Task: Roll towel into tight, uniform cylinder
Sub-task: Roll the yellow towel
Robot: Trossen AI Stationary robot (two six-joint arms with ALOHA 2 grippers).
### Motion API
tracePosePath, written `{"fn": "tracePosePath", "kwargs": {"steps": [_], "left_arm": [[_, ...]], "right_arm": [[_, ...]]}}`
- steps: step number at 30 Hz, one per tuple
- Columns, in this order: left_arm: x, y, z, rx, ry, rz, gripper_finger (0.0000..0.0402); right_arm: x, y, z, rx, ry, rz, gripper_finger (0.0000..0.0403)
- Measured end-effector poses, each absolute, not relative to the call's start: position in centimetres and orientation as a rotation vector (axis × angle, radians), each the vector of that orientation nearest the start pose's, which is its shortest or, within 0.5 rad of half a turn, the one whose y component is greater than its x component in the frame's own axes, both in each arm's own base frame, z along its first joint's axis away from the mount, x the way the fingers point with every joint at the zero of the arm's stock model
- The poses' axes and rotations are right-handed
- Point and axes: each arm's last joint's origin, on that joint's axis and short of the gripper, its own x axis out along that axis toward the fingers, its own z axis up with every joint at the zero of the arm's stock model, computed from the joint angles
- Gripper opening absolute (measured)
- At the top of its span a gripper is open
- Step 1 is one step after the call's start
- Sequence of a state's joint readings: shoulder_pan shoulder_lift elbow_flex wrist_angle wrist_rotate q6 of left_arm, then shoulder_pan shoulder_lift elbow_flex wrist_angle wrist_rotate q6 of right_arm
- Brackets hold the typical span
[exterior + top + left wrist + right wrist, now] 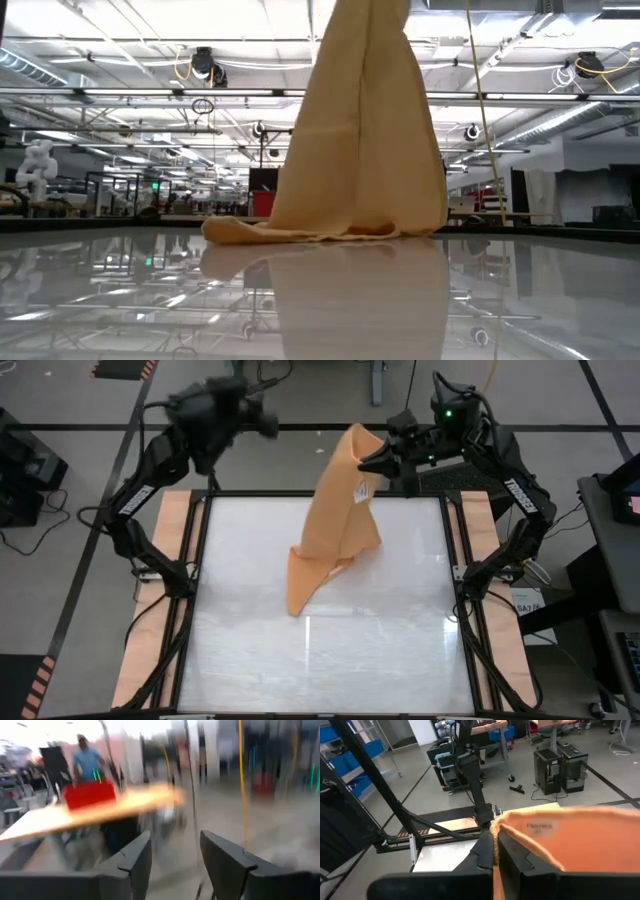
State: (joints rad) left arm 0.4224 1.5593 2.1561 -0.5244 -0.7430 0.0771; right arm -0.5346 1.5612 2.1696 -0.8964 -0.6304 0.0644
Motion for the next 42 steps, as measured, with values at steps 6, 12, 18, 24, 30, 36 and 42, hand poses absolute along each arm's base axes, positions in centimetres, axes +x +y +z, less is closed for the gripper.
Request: {"fn": "tracePosePath", "kwargs": {"steps": [6,12,18,24,30,36,42], "left_arm": [[25.3,17.7,55.8,-0.227,-0.269,0.935,0.0158],[26.2,23.6,51.3,-0.550,-0.068,0.656,0.0158],[27.5,29.1,49.0,-0.750,-0.104,0.258,0.0186],[27.8,31.5,47.4,-0.676,-0.061,0.146,0.0237],[29.1,30.0,46.4,-0.439,0.068,-0.060,0.0278],[31.6,27.4,46.0,-0.307,0.093,-0.219,0.0285],[33.3,24.9,46.2,-0.344,0.114,-0.370,0.0277]], "right_arm": [[24.3,-12.6,53.1,0.249,0.247,0.002,0.0000],[24.9,-13.5,53.5,0.254,0.178,-0.158,0.0000],[27.2,-13.3,52.8,0.274,0.174,0.014,0.0000],[29.3,-11.6,51.6,0.278,0.232,0.210,0.0000],[29.5,-11.1,51.6,0.293,0.240,0.224,0.0000],[29.4,-10.9,51.7,0.314,0.241,0.264,0.0000],[29.3,-10.7,51.5,0.345,0.263,0.321,0.0000]]}}
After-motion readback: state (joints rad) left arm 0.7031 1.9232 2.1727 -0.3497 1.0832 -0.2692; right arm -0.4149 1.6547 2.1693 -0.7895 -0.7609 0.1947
